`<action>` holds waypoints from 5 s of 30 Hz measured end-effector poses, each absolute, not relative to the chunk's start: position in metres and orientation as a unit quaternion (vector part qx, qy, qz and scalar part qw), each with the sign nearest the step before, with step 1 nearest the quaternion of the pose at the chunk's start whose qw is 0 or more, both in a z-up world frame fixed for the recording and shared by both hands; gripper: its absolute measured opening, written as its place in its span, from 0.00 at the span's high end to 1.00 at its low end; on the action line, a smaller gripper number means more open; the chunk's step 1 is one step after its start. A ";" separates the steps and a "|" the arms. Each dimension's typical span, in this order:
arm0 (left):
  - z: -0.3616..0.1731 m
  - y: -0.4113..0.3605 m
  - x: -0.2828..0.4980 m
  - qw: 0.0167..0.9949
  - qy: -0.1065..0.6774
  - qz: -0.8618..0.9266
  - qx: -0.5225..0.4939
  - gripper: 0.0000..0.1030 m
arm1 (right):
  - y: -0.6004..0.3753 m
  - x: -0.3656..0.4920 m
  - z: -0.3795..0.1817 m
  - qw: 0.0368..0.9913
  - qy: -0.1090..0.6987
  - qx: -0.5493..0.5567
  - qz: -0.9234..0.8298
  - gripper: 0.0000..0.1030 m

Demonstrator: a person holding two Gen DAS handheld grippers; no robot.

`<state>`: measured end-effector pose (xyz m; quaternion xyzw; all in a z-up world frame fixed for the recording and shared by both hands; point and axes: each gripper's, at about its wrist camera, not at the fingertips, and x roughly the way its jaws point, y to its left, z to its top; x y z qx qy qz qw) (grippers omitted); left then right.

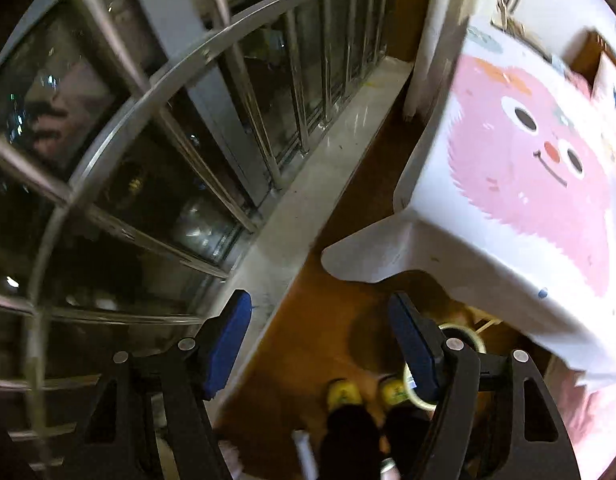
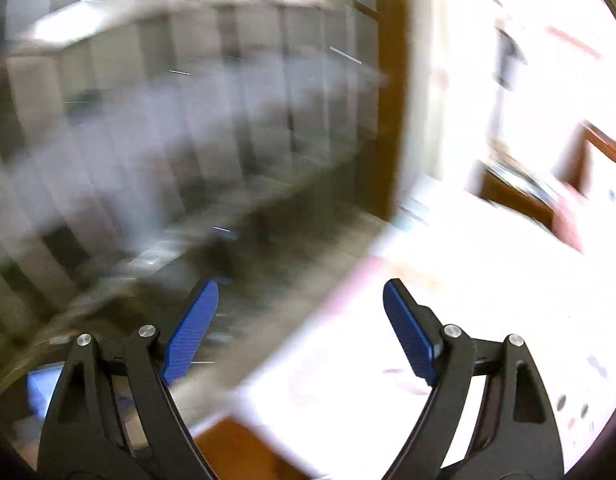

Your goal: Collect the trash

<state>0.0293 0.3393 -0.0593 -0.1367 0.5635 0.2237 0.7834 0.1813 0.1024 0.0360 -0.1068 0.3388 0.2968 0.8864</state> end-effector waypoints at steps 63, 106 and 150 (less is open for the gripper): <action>-0.122 0.281 0.251 0.897 0.412 0.159 0.013 0.27 | 0.104 0.540 -0.157 0.892 0.450 0.010 -0.041 0.00; -0.121 0.282 0.250 0.895 0.413 0.166 0.010 0.24 | 0.101 0.532 -0.153 0.892 0.450 0.010 -0.041 0.00; -0.122 0.283 0.251 0.895 0.413 0.168 0.000 0.24 | 0.100 0.531 -0.153 0.892 0.450 0.010 -0.041 0.00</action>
